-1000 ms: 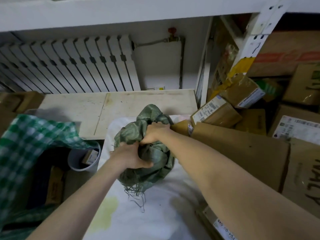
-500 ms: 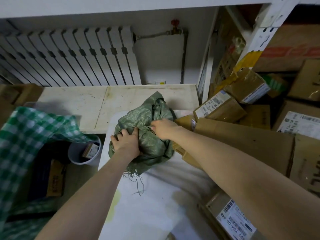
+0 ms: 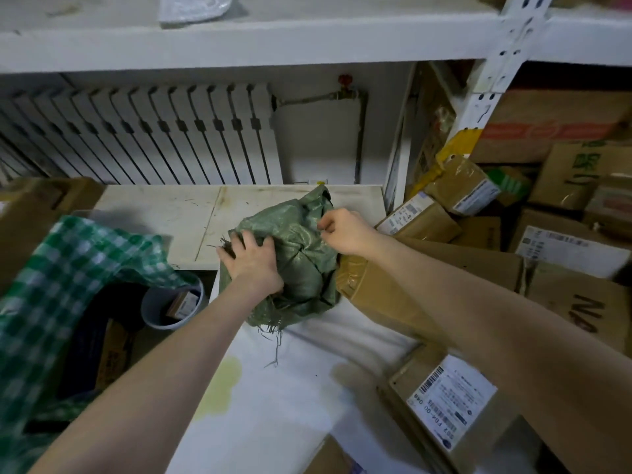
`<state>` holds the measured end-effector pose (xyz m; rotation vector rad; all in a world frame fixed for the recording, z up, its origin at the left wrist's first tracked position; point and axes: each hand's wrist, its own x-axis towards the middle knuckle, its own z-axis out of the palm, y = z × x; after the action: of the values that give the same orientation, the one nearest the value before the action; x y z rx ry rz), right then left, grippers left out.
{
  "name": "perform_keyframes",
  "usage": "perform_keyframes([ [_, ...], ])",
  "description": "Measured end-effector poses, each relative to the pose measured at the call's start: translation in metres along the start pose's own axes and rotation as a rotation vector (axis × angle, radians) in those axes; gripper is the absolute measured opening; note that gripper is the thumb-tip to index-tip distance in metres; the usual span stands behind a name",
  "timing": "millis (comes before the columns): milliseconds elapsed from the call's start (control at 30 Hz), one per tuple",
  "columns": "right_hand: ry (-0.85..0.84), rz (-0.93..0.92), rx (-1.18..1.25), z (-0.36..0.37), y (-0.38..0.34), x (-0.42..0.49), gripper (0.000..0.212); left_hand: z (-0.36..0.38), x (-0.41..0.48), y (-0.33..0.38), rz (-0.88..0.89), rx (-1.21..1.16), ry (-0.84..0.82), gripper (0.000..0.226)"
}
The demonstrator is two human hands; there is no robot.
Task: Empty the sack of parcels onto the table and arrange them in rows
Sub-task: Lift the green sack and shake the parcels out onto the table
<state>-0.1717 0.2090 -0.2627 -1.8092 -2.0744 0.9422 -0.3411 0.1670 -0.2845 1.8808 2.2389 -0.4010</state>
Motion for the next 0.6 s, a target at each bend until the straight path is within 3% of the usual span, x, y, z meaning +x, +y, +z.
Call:
perform_keyframes([
  [133,0.022,-0.045,-0.002,-0.011,-0.002,-0.022,0.023,-0.004,-0.017,0.005,-0.001,0.023,0.023,0.093],
  [333,-0.036,-0.164,-0.061,-0.016,0.001,-0.053,0.024,-0.011,-0.042,0.014,0.041,0.051,0.184,0.070],
  [600,-0.072,-0.282,-0.170,-0.025,0.005,-0.105,0.026,-0.010,-0.077,0.028,0.072,0.046,0.134,0.070],
])
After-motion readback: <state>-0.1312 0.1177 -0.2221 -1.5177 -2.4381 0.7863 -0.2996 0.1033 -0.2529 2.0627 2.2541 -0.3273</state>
